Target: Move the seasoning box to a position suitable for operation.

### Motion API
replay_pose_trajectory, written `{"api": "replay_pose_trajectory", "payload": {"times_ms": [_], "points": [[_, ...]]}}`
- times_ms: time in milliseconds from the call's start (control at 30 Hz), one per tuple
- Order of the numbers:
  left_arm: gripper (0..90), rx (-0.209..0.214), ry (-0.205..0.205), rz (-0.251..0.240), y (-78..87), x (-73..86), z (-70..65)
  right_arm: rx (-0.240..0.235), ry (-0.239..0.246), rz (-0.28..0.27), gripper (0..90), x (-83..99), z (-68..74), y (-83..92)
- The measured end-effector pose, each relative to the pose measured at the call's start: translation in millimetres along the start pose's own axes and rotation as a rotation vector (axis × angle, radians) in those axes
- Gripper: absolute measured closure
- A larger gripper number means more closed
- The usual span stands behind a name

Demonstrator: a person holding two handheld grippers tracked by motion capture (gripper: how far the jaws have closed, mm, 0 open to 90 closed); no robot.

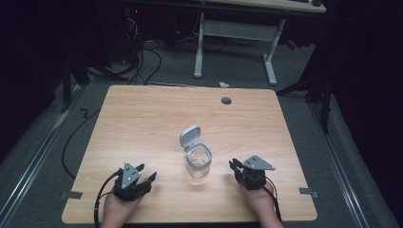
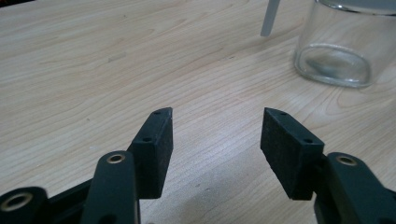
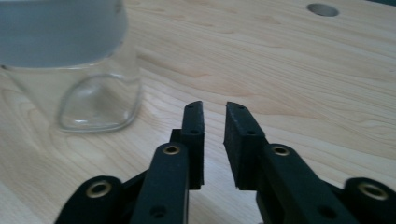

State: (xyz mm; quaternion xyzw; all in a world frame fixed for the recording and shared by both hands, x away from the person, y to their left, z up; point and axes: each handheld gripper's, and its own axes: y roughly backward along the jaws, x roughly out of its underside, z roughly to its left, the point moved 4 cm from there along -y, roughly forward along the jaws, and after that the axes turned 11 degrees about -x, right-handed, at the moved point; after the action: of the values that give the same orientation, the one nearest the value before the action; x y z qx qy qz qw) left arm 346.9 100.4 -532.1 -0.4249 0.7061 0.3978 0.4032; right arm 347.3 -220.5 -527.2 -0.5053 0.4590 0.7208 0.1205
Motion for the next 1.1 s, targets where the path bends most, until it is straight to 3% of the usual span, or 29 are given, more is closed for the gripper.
{"api": "replay_pose_trajectory", "payload": {"times_ms": [33,100,267,433,567,700,900,1000,1100], "points": [[53.7,0.004,-0.007,-0.008,1.5,0.6,0.7,-0.006,0.013,0.016,86.9,-1.5,5.2,-4.0],[58.6,0.010,0.001,0.006,1.5,1.3,1.9,-0.023,0.021,0.014,90.0,-2.7,9.8,-7.7],[76.4,0.013,0.002,0.013,-0.5,2.1,5.1,-0.055,0.028,0.015,90.0,-3.6,16.2,-17.2],[86.2,-0.005,0.015,0.004,-0.2,0.0,8.7,-0.061,0.042,0.015,90.0,-9.0,19.5,-29.4],[86.0,-0.013,0.021,-0.009,2.1,-2.0,8.9,-0.061,0.053,0.015,89.9,-16.9,23.4,-40.9],[79.4,-0.014,0.024,-0.010,1.3,-1.8,8.9,-0.067,0.061,0.025,89.9,-18.5,26.4,-45.9],[74.6,-0.020,0.041,-0.015,0.4,-3.4,12.1,-0.080,0.074,0.027,89.9,-17.2,34.5,-45.7],[72.7,-0.032,0.070,-0.015,-1.3,-5.4,15.5,-0.090,0.076,0.025,89.9,-15.2,39.8,-44.2],[69.7,-0.036,0.066,-0.017,-0.7,-5.1,13.6,-0.101,0.086,0.024,89.8,-12.5,47.6,-42.4]]}}
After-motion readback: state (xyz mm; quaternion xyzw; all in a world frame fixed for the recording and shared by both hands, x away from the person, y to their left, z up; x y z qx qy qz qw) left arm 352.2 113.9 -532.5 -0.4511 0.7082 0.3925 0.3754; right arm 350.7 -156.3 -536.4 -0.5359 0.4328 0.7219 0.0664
